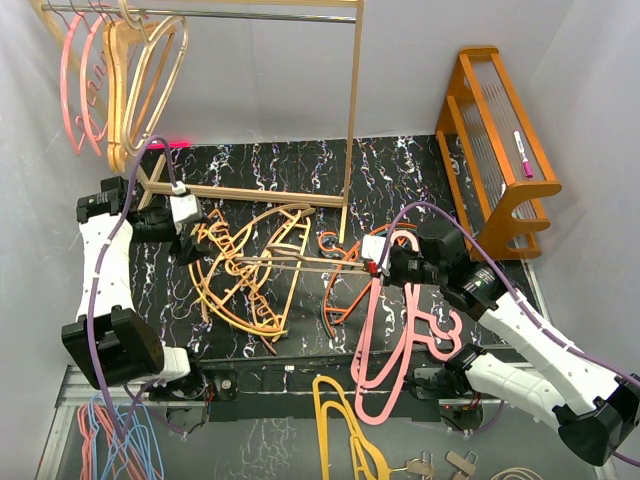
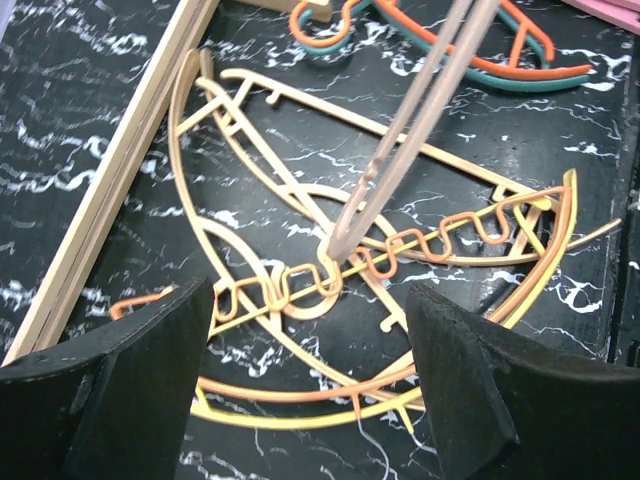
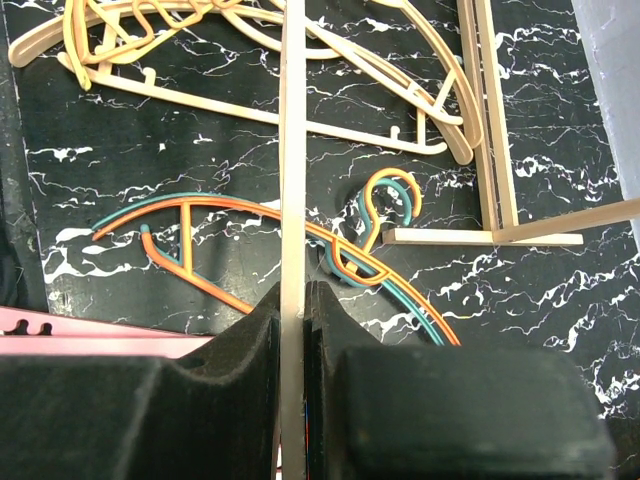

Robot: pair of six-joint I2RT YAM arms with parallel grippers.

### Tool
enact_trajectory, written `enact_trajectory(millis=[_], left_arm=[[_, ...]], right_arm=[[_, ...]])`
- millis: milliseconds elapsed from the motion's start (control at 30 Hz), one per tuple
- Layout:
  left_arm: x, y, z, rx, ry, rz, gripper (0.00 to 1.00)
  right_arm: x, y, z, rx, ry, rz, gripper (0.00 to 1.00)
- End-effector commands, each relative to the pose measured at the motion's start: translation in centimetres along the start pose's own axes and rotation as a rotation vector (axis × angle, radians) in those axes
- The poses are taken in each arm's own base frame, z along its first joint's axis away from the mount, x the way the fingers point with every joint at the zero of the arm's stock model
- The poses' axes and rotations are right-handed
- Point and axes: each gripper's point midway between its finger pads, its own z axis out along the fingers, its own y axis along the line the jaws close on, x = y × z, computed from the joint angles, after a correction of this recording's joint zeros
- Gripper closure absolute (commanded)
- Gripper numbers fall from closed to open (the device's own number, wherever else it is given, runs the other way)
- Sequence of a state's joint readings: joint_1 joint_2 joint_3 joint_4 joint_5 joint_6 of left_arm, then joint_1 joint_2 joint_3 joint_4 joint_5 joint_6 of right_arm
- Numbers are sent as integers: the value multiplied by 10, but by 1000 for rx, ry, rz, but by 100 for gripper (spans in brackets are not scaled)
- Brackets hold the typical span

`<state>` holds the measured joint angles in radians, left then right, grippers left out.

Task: Organize the hangers
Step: Pick up the hanger at the center of the board.

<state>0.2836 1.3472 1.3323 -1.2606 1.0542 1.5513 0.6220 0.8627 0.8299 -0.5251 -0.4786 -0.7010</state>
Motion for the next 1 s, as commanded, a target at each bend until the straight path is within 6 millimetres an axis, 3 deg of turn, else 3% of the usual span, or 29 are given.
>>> enact_trajectory(millis=[0, 167, 333, 667, 767, 900, 967], left_arm=[[-21, -18, 10, 38, -169, 176, 23], [-3, -34, 29, 147, -180, 183, 23], [23, -25, 51, 120, -124, 175, 23], [25, -7, 80, 99, -106, 195, 23], [31, -8, 84, 123, -98, 163, 31], [50, -21, 85, 170, -44, 140, 56], [60, -26, 84, 175, -30, 126, 59]], right_arm=[[-35, -17, -7, 36, -106, -41, 92], [-40, -25, -5, 61, -129, -36, 92], [-48, -28, -2, 61, -158, -35, 92], [-56, -35, 3, 59, -180, -37, 92], [-55, -37, 5, 63, -179, -36, 92], [-53, -40, 7, 74, -174, -38, 92], [-53, -41, 7, 76, -175, -40, 92]])
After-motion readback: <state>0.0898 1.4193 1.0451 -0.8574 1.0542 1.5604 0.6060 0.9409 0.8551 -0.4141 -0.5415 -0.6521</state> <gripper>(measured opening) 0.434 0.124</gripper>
